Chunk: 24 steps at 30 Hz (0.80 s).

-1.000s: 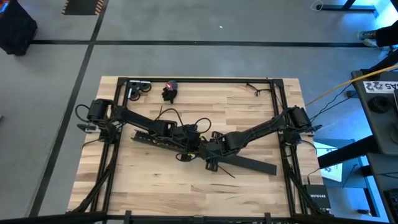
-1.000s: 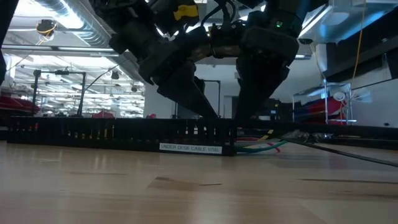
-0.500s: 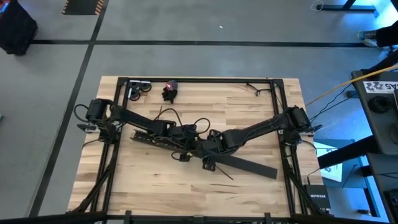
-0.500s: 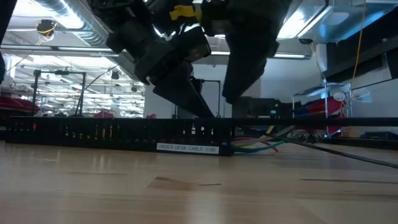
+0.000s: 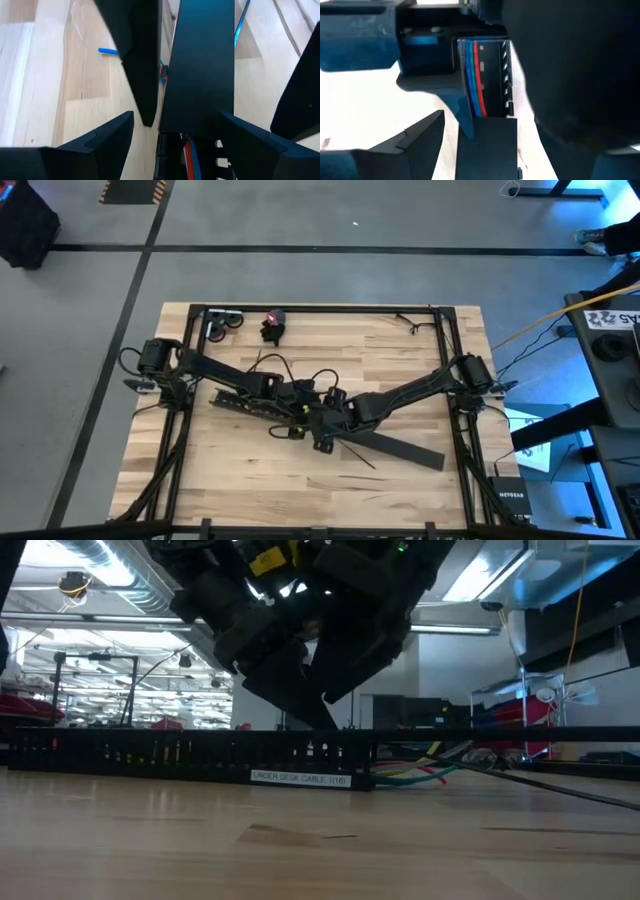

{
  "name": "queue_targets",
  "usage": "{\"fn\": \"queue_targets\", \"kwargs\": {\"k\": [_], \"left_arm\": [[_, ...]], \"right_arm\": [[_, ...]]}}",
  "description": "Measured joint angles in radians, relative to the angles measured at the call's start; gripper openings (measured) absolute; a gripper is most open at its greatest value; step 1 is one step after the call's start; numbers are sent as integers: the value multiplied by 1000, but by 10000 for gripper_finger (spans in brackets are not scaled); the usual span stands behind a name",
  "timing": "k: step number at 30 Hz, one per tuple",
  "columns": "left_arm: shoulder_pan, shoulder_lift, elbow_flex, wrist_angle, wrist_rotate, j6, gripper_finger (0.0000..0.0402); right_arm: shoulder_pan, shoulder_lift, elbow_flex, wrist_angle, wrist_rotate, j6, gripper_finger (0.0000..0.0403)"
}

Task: Ziptie cables
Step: Close the black cable duct with the cable duct cover

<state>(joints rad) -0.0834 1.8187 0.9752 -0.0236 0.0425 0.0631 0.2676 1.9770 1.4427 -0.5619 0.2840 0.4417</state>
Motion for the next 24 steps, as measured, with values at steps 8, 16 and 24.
{"fn": "queue_targets", "kwargs": {"k": [8, 16, 24], "left_arm": [[0, 0, 1, -16, -3, 3, 279], [-2, -47, -4, -52, 21, 21, 266], [10, -94, -6, -118, 26, 46, 242]], "right_arm": [[24, -24, -1, -13, -56, 44, 305], [69, -35, -30, -73, -48, 102, 305], [52, -29, -49, -3, 22, 132, 305]]}}
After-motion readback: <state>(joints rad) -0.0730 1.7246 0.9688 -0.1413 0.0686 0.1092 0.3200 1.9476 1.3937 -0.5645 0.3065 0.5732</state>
